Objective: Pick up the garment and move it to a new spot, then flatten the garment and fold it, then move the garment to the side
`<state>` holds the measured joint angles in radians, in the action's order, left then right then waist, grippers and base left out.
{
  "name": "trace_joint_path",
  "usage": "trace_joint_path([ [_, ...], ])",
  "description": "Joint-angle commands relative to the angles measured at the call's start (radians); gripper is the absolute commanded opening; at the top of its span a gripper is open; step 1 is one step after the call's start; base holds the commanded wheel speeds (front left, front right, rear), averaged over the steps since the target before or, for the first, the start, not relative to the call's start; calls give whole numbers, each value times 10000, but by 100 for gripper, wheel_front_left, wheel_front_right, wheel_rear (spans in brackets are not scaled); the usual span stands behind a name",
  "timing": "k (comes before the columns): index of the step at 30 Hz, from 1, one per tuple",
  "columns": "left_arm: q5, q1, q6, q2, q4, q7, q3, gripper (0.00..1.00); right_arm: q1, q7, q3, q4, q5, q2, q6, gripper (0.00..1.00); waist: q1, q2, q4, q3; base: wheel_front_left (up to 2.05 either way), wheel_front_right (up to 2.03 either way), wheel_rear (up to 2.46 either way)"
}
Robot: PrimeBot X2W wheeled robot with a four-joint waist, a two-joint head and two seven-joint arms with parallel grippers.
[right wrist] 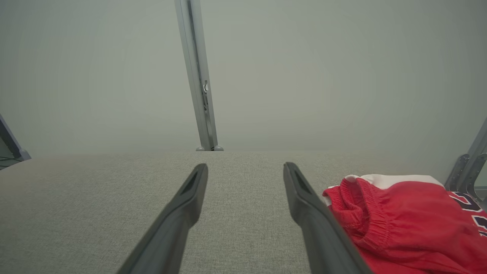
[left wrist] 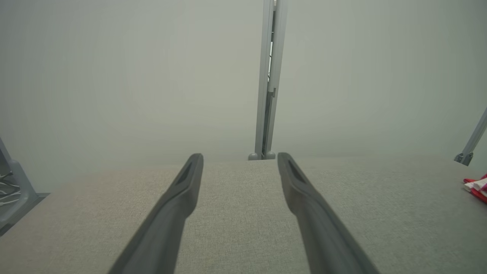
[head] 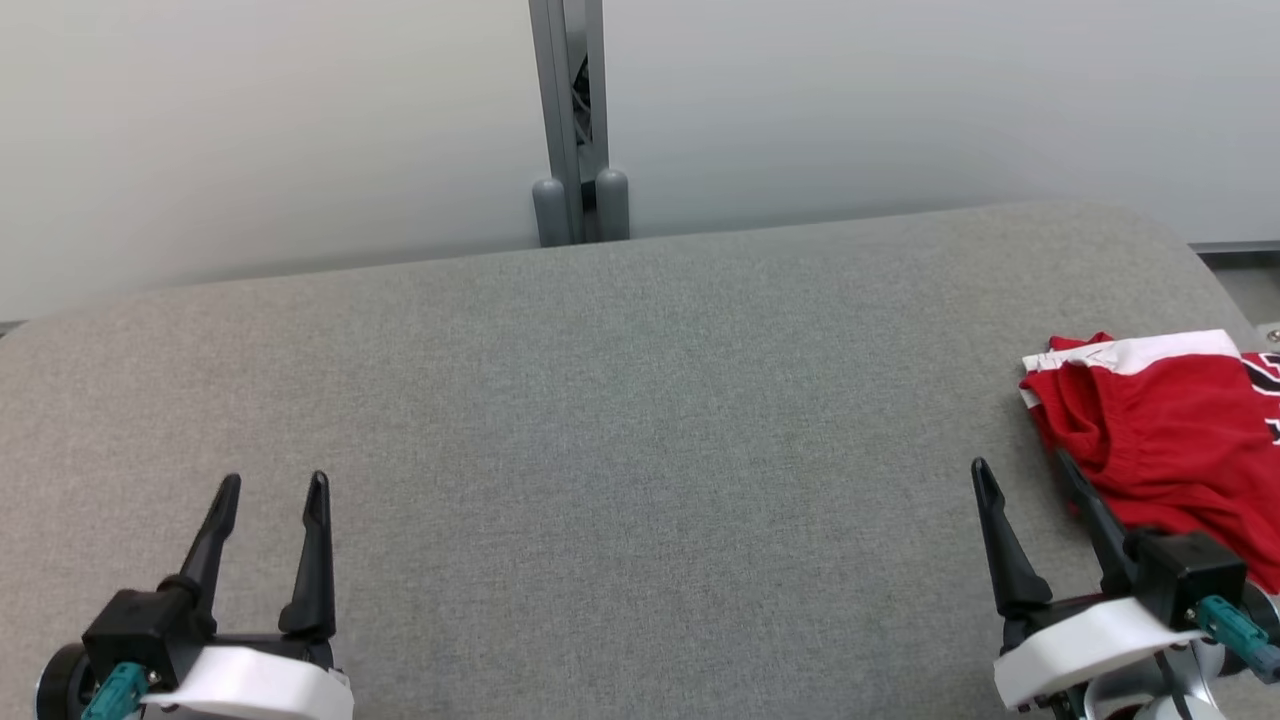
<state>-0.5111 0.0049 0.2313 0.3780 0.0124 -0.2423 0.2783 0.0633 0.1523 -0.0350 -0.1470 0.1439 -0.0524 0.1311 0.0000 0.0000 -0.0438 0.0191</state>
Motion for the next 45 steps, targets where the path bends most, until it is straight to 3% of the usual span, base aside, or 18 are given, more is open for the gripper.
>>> trace_joint_path([
  [1,-44,194,62,70,-5,-10,21,100,-257,-92,87,75,-47,-13,-7,100,0,0,4,-219,0,0,0],
  [10,-145,647,97,123,-126,74,106,100,-911,-337,374,563,3,-9,-6,100,0,0,137,-606,0,0,0],
  [19,-312,653,-179,318,-89,35,-5,100,-1116,-474,400,794,100,-6,-6,100,0,0,177,-671,0,0,0],
  [45,-372,602,4,352,54,138,157,100,-1051,-496,374,801,212,-5,-7,100,0,0,181,-631,0,0,0],
])
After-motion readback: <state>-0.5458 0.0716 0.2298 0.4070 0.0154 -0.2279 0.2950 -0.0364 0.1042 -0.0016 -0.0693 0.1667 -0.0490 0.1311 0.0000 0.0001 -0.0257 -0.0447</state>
